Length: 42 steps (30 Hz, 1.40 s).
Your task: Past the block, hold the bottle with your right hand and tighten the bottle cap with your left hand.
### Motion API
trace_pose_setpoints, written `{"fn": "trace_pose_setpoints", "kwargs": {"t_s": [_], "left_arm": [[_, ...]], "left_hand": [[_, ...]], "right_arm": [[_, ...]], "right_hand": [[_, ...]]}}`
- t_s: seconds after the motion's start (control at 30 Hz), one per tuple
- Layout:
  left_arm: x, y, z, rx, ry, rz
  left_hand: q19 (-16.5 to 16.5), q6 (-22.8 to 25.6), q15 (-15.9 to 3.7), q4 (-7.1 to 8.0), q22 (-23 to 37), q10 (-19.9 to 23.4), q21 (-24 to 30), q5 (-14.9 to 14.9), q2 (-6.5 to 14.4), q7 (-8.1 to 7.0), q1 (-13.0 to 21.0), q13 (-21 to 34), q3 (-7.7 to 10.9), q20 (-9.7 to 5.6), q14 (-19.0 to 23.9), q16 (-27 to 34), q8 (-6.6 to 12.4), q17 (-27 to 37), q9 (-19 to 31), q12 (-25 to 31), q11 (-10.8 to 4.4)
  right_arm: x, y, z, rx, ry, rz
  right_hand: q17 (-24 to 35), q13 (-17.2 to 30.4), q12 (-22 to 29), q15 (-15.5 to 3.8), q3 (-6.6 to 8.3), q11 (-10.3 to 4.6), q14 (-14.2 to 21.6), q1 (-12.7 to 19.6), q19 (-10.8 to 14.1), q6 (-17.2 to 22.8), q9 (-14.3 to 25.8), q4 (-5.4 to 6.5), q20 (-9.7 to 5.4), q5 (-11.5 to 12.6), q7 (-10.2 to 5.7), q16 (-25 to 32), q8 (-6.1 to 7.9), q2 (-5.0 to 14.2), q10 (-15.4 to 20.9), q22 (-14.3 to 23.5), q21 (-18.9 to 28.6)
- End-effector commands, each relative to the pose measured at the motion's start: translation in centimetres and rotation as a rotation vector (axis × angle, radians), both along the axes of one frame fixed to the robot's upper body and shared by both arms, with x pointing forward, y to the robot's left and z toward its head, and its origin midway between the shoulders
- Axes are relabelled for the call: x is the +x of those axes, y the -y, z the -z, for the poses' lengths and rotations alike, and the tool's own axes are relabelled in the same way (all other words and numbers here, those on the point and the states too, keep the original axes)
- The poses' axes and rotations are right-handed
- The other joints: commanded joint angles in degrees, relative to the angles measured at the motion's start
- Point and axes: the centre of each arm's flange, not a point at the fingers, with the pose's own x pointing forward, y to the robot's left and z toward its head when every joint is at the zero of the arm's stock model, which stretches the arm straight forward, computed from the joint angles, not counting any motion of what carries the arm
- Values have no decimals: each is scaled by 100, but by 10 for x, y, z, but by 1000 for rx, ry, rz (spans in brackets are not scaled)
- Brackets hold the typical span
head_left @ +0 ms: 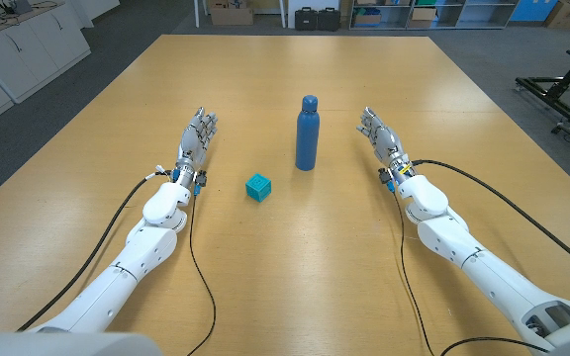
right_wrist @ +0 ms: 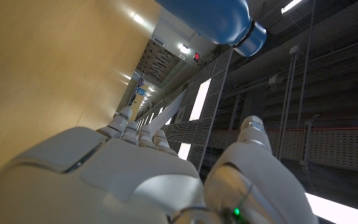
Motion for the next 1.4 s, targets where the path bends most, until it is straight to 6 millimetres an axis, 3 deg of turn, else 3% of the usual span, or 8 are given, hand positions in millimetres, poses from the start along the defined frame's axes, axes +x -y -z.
{"fn": "trace_pose_setpoints", "kwargs": {"t_s": [0.03,0.53,1.13,1.4], "left_arm": [[-1,0,-4,15,11,15],[1,1,-4,6,15,11],[3,18,-13,24,35,38],[5,22,-11,18,20,28]], "left_hand": [[45,62,-76,-45,6,53,1,13,2,-24,26,15,11,-509,67,13,41,20,33,37,-8],[74,135,-92,-54,7,121,-4,11,23,-64,32,15,19,-503,134,13,46,20,35,41,-17],[114,195,-110,-65,7,182,-9,7,37,-86,32,15,22,-490,203,8,39,21,38,35,-49],[134,247,-92,-70,8,212,-11,5,48,-100,34,16,26,-455,250,10,43,22,40,32,-52]], "right_arm": [[-3,-9,-1,-144,21,60],[-6,-14,-6,-249,26,123],[-4,-20,-14,-356,25,160],[0,-29,-17,-385,34,151]], "right_hand": [[-4,22,13,37,46,-18,-490,197,-99,-291,20,-40,-2,74,369,13,-48,-19,-160,18,-73],[-18,24,68,4,57,-37,-450,346,-48,-323,18,-41,-8,154,422,64,-9,-69,-136,19,-104],[-34,32,178,-12,49,-74,-269,553,99,-120,18,-27,-13,307,379,153,106,-160,65,25,-121],[-39,38,163,-24,61,-66,-336,647,20,-172,19,-22,3,368,380,129,89,-165,8,28,-178]]}}
